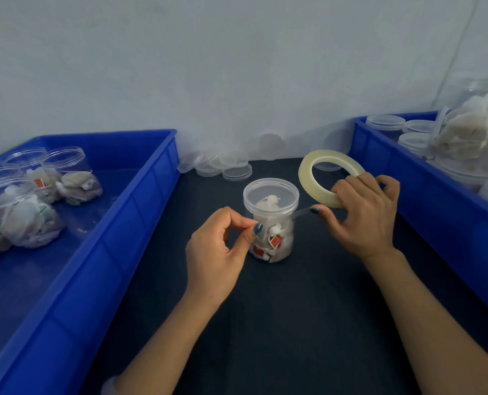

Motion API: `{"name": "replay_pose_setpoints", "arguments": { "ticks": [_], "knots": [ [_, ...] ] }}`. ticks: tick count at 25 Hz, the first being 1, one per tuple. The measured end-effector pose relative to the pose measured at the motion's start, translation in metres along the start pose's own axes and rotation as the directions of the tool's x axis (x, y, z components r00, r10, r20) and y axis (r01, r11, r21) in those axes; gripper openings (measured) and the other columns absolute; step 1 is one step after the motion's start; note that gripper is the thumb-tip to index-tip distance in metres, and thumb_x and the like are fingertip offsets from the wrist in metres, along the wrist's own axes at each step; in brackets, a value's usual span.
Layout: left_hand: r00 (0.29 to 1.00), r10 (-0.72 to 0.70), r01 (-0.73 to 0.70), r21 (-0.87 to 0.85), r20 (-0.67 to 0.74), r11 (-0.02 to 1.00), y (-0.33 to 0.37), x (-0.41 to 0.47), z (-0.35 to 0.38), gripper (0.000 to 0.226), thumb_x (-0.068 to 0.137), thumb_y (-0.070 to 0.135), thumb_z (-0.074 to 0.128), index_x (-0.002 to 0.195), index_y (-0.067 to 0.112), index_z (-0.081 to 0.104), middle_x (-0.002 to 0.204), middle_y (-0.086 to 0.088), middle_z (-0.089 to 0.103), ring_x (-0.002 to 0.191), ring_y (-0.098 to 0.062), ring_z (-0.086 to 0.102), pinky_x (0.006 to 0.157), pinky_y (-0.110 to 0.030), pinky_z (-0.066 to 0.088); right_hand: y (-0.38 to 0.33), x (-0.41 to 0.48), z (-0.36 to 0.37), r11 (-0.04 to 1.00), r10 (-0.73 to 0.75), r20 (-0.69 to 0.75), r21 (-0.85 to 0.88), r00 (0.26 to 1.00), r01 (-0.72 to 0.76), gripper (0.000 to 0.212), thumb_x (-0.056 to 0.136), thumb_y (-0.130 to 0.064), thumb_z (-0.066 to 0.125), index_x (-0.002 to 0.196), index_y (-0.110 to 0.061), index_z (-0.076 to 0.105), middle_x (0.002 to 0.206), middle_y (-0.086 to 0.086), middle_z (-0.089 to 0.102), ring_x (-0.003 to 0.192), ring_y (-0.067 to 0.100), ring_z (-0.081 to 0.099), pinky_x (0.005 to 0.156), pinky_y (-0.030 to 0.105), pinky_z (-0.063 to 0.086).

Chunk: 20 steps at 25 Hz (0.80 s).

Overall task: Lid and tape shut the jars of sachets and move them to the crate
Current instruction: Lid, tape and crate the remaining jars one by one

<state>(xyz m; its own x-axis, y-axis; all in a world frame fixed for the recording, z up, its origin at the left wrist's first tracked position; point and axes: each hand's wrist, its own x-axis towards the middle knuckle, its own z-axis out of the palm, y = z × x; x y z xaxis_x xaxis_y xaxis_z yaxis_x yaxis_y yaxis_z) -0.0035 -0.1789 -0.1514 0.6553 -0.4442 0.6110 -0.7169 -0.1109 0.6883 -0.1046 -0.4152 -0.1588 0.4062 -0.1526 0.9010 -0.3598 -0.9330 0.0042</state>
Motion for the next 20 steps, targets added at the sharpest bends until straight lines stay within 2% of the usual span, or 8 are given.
{"name": "replay_pose_setpoints", "arguments": {
  "ticks": [4, 7, 9, 12, 15, 16, 18, 20],
  "knots": [
    [0.999, -0.036, 0.036, -0.002, -0.015, 0.999, -0.005, 0.005, 0.002, 0.011, 0.087, 0.032, 0.068, 0.083, 0.021, 0.065, 0.080, 0.019, 0.064, 0.063, -0.002, 0.051, 0.056, -0.013, 0.037, -0.005, 0.001, 0.002, 1.000, 0.026, 0.015, 0.009, 1.000, -0.026, 0.059, 0.096, -0.066, 0.036, 0.075, -0.014, 0.055, 0.077, 0.004, 0.059, 0.079, 0.027, 0.055, 0.084, 0.040, 0.029],
    [0.997, -0.062, 0.062, 0.001, -0.046, 0.998, -0.005, 0.010, 0.007, 0.008, 0.087, 0.028, 0.071, 0.087, 0.024, 0.064, 0.080, 0.020, 0.063, 0.063, -0.006, 0.052, 0.055, -0.016, 0.039, -0.007, 0.001, 0.004, 0.998, 0.057, 0.044, 0.023, 0.997, -0.058, 0.059, 0.096, -0.066, 0.034, 0.077, -0.015, 0.056, 0.079, 0.004, 0.061, 0.082, 0.027, 0.055, 0.085, 0.040, 0.029],
    [0.994, -0.083, 0.082, -0.012, -0.074, 0.997, -0.005, 0.014, 0.011, 0.017, 0.086, 0.027, 0.073, 0.093, 0.028, 0.057, 0.081, 0.021, 0.064, 0.063, -0.006, 0.053, 0.055, -0.017, 0.041, -0.008, 0.000, 0.004, 0.996, 0.077, 0.068, 0.036, 0.995, -0.080, 0.055, 0.095, -0.063, 0.037, 0.078, -0.014, 0.057, 0.081, 0.004, 0.062, 0.083, 0.027, 0.055, 0.085, 0.040, 0.029],
    [0.994, -0.068, 0.069, 0.017, -0.083, 0.997, -0.006, 0.019, 0.014, 0.029, 0.084, 0.035, 0.071, 0.103, 0.030, 0.048, 0.080, 0.020, 0.065, 0.064, -0.008, 0.055, 0.055, -0.017, 0.042, -0.010, 0.001, 0.004, 0.993, 0.101, 0.093, 0.053, 0.990, -0.107, 0.051, 0.093, -0.060, 0.041, 0.080, -0.014, 0.059, 0.082, 0.004, 0.062, 0.084, 0.027, 0.055, 0.084, 0.039, 0.027],
    [0.992, -0.099, 0.102, 0.037, -0.078, 0.994, -0.010, 0.021, 0.014, 0.036, 0.081, 0.050, 0.067, 0.105, 0.031, 0.049, 0.081, 0.020, 0.061, 0.068, -0.005, 0.056, 0.057, -0.015, 0.044, -0.013, 0.002, 0.003, 0.992, 0.106, 0.108, 0.050, 0.988, -0.112, 0.050, 0.092, -0.060, 0.041, 0.080, -0.015, 0.059, 0.081, 0.004, 0.062, 0.082, 0.027, 0.055, 0.083, 0.038, 0.026],
    [0.990, -0.119, 0.120, 0.012, -0.078, 0.993, -0.012, 0.022, 0.014, 0.035, 0.081, 0.049, 0.068, 0.105, 0.030, 0.050, 0.083, 0.019, 0.060, 0.070, -0.003, 0.057, 0.060, -0.014, 0.045, -0.014, 0.003, 0.002, 0.993, 0.105, 0.116, 0.050, 0.988, -0.111, 0.050, 0.092, -0.060, 0.041, 0.079, -0.015, 0.058, 0.081, 0.004, 0.062, 0.082, 0.026, 0.055, 0.082, 0.038, 0.026],
    [0.989, -0.124, 0.122, -0.032, -0.077, 0.992, -0.015, 0.022, 0.014, 0.026, 0.086, 0.030, 0.072, 0.104, 0.028, 0.053, 0.089, 0.018, 0.060, 0.076, -0.001, 0.059, 0.067, -0.014, 0.049, -0.017, 0.003, 0.001, 0.993, 0.100, 0.131, 0.050, 0.986, -0.107, 0.049, 0.091, -0.060, 0.042, 0.079, -0.015, 0.058, 0.081, 0.003, 0.061, 0.082, 0.026, 0.055, 0.082, 0.038, 0.026],
    [0.986, -0.129, 0.125, -0.045, -0.107, 0.991, -0.016, 0.019, 0.013, 0.020, 0.093, 0.012, 0.065, 0.105, 0.025, 0.055, 0.095, 0.017, 0.061, 0.082, -0.001, 0.062, 0.075, -0.021, 0.054, -0.018, 0.004, -0.001, 0.992, 0.108, 0.148, 0.053, 0.983, -0.117, 0.049, 0.089, -0.060, 0.043, 0.079, -0.015, 0.059, 0.081, 0.003, 0.061, 0.082, 0.025, 0.055, 0.083, 0.038, 0.026]
  ]
}}
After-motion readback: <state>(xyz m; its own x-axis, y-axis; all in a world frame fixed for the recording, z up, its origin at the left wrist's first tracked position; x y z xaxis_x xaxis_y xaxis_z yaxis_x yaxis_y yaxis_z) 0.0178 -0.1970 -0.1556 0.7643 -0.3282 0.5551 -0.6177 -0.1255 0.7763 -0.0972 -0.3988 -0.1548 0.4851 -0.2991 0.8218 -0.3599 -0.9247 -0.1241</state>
